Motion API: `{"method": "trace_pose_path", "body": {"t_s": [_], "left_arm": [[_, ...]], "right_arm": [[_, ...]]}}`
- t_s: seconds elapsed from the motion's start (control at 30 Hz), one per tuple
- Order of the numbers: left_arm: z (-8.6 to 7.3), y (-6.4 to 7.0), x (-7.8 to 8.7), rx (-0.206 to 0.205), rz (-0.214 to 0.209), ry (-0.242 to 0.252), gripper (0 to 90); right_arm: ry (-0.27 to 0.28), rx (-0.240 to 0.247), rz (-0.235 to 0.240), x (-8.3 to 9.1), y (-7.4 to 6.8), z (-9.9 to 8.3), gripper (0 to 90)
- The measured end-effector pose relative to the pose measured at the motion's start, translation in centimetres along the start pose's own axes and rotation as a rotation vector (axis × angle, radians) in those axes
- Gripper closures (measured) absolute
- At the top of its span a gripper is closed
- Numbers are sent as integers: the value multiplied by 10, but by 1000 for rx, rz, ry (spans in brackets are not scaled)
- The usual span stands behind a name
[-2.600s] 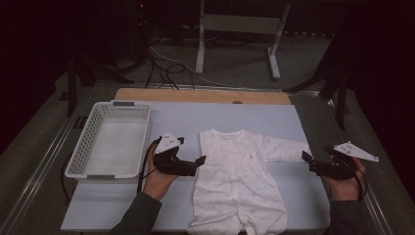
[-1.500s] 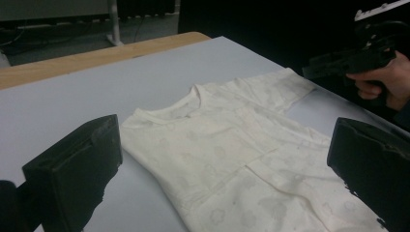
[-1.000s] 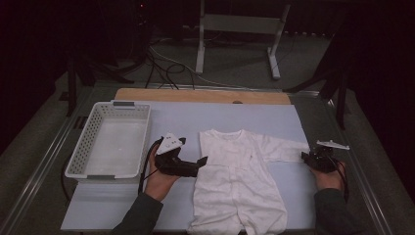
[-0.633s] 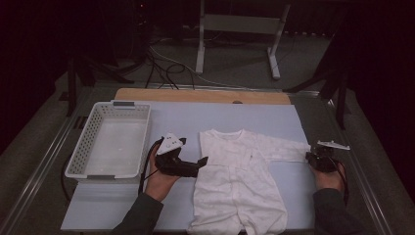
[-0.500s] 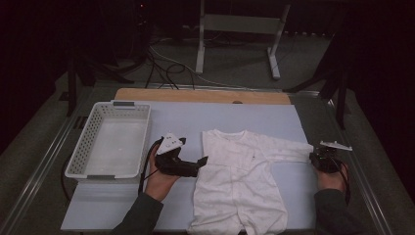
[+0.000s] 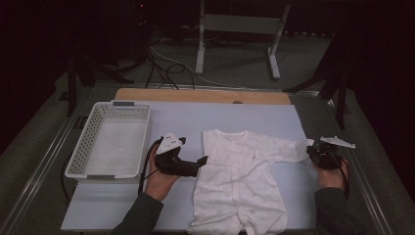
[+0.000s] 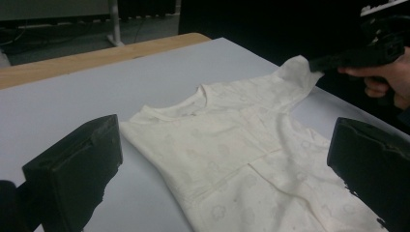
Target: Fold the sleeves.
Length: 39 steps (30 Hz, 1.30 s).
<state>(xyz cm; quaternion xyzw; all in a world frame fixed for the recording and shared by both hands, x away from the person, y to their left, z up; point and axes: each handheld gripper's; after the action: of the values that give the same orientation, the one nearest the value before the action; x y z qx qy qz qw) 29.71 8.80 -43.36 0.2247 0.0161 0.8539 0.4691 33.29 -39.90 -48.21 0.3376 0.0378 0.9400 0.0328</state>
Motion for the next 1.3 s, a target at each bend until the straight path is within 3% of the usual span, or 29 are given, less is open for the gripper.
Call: {"method": "trace_pose_path", "body": {"t_s": [0.2,0.57,1.1,1.3], "left_arm": [[1,1,1,-1,0,4,0],[2,1,2,0,-1,11,0],[2,1,3,1,0,13,0],[2,1,3,1,0,14,0]], "right_arm": [[55,41,77,16,-22,16,879],[104,77,200,33,-57,37,878],[133,107,321,39,-100,52,878],[137,143,362,40,-118,56,878]]}}
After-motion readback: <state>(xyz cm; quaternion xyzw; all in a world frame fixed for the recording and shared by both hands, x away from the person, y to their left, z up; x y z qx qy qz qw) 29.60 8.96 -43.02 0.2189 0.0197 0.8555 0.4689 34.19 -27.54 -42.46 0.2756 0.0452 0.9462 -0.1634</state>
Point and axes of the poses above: each handheld gripper's, and its own axes: x roughly backward along the jaws, z roughly out of its top, y roughly to its right, and after that the axes turned 9 degrees about -z, right-handed
